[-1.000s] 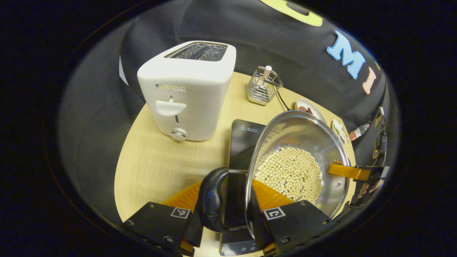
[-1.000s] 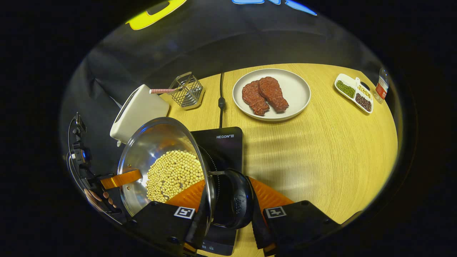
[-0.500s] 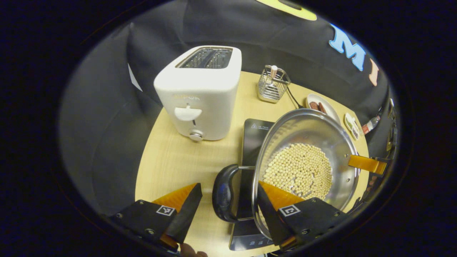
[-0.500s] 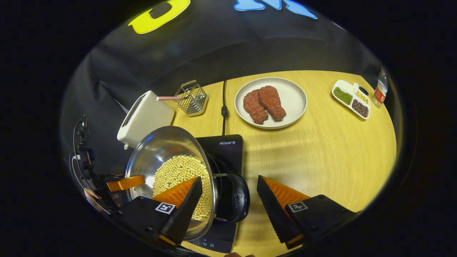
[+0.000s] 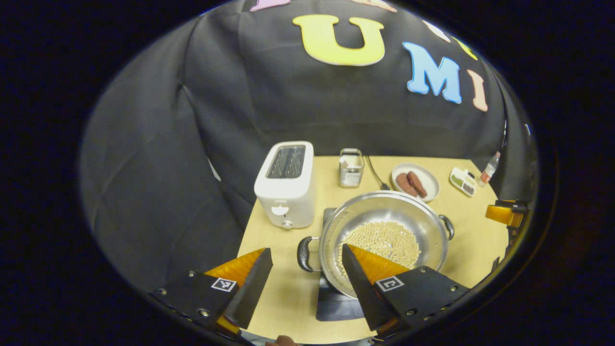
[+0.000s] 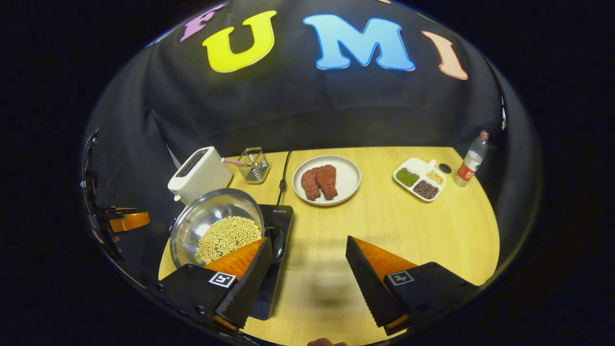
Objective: First push the handle of the pot to place it horizontally, then grasp the pot with both hands and set it on the induction cooktop.
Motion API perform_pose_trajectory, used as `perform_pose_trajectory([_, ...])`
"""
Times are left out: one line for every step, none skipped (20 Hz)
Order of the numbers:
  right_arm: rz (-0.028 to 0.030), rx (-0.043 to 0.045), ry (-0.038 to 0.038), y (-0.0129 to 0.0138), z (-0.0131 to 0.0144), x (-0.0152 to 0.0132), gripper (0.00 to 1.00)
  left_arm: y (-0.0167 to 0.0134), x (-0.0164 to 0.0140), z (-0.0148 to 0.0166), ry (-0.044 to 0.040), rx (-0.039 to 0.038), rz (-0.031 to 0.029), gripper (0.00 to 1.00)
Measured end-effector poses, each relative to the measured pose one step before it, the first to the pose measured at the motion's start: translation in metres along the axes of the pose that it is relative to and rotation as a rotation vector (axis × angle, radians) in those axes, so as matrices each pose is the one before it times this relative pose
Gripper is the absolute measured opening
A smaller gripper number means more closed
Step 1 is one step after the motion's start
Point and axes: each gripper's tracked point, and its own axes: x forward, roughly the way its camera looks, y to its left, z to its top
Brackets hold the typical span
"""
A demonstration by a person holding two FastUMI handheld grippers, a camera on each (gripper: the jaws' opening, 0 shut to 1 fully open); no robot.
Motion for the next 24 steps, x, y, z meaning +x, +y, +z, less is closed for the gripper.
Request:
perform_pose_trajectory([-0.00784, -0.00298, -0.03749, -0.00906, 0.00600, -0.01815, 0.98, -0.00914, -0.01790, 0.01224, -0.05514, -0.01511, -0.00105, 0.87])
perform_pose_trajectory([-0.00886, -0.00046, -0.03552, -0.01011, 0.00833, -0.01709, 0.98, -0.01185, -0.01829, 0.01183, -0.05092, -0.01301, -0.00439, 0.87])
perform_pose_trajectory([-0.01059, -0.00078, -0.03829, -0.01056, 0.00787, -0.01476, 0.98, -0.01444, -0.01960, 0.01123, -0.05374, -0.01425, -0.01326, 0.89])
perform_pose_trajectory([-0.01769, 0.00092, -0.03697, -0.01271, 0.00838, -0.01352, 0.98, -0.01584, -0.01483, 0.01010, -0.04273, -0.01044, -0.01775, 0.89])
perform_pose_trajectory([-0.01371, 0.00179, -0.03630, -0.01084, 0.00640, -0.01334, 0.98, -0.01547, -0.01259, 0.01001, -0.04450, -0.00710, -0.00924, 0.89])
perform_pose_trajectory([-0.01257, 0.00541, -0.03296, -0.01018, 0.00609, -0.01224, 0.98, -0.01539, -0.01441, 0.00774, -0.03789, -0.00285, -0.01298, 0.87])
perform_pose_trajectory([-0.00785, 0.00693, -0.03147, -0.00972, 0.00544, -0.01301, 0.98, -0.01599, -0.01166, 0.00946, -0.03852, -0.00143, -0.00650, 0.87])
perform_pose_trajectory([-0.01081, 0.00336, -0.03075, -0.00975, 0.00539, -0.01142, 0.98, -0.01720, -0.00953, 0.00481, -0.02656, -0.00052, -0.01537, 0.87])
perform_pose_trajectory([-0.01230, -0.00095, -0.02781, -0.01044, 0.00188, -0.01016, 0.98, -0.01526, -0.00800, 0.00404, -0.01955, 0.00485, -0.01258, 0.89])
perform_pose_trajectory([-0.01034, -0.00405, -0.02818, -0.00918, 0.00270, -0.01220, 0.98, -0.01509, -0.00502, 0.00286, -0.02162, 0.00377, -0.00679, 0.87])
perform_pose_trajectory([-0.01276, -0.00293, -0.03099, -0.00999, 0.00385, -0.01115, 0.98, -0.01058, -0.00699, 0.00762, -0.03375, -0.00394, -0.00319, 0.89])
perform_pose_trajectory([-0.00963, 0.00011, -0.02885, -0.00836, 0.00386, -0.01139, 0.98, -0.01357, -0.00931, 0.00775, -0.02886, -0.01397, -0.00587, 0.89])
perform_pose_trajectory([-0.01328, 0.00493, -0.02540, -0.00813, 0.00315, -0.01158, 0.98, -0.01023, -0.00674, 0.00523, -0.02420, -0.01358, -0.00444, 0.89])
perform_pose_trajectory([-0.01187, 0.00824, -0.02615, -0.00851, 0.00281, -0.01046, 0.98, -0.00492, -0.00872, 0.00613, -0.02973, -0.00244, -0.00191, 0.88])
perform_pose_trajectory([-0.01093, 0.01069, -0.02384, -0.00858, 0.00185, -0.00862, 0.98, -0.00321, -0.00943, 0.00967, -0.02889, 0.00440, 0.00737, 0.87])
perform_pose_trajectory([-0.00726, 0.00570, -0.02130, -0.00665, 0.00181, -0.00824, 0.98, -0.00536, -0.01008, 0.00120, -0.02206, 0.00050, 0.00601, 0.87])
perform_pose_trajectory([-0.00921, 0.00090, -0.01340, -0.00516, -0.00030, -0.00791, 0.98, -0.00760, -0.00766, 0.00089, -0.01954, -0.01009, -0.00365, 0.87])
perform_pose_trajectory([-0.00684, -0.00834, -0.01394, -0.00524, 0.00013, -0.00632, 0.97, -0.00609, -0.00717, 0.00259, -0.01656, -0.01136, -0.00789, 0.87])
perform_pose_trajectory([-0.00816, -0.01341, -0.01231, -0.00392, -0.00126, -0.00626, 0.98, -0.00354, -0.00604, 0.00056, -0.01522, -0.00378, 0.00139, 0.87])
perform_pose_trajectory([-0.00536, -0.00925, -0.00417, -0.00255, -0.00262, -0.00515, 0.98, 0.00029, -0.00686, 0.00041, -0.02127, 0.00326, 0.01048, 0.87])
perform_pose_trajectory([0.00021, -0.00048, -0.00014, 0.00074, -0.00352, -0.00517, 0.98, 0.00109, -0.00526, 0.00258, -0.01985, 0.00446, 0.01117, 0.86])
perform_pose_trajectory([0.00430, 0.00742, 0.00534, 0.00218, -0.00404, -0.00542, 0.98, -0.00306, -0.00705, 0.00062, -0.01400, 0.00233, 0.01137, 0.86])
perform_pose_trajectory([0.00500, 0.00713, 0.00258, 0.00139, -0.00401, -0.00249, 0.98, -0.00189, -0.00647, -0.00192, -0.00960, 0.00026, 0.01063, 0.86])
perform_pose_trajectory([0.00243, 0.00038, -0.00039, 0.00068, -0.00213, -0.00118, 0.98, -0.00031, -0.00373, -0.00113, -0.00632, -0.00774, 0.00414, 0.86])
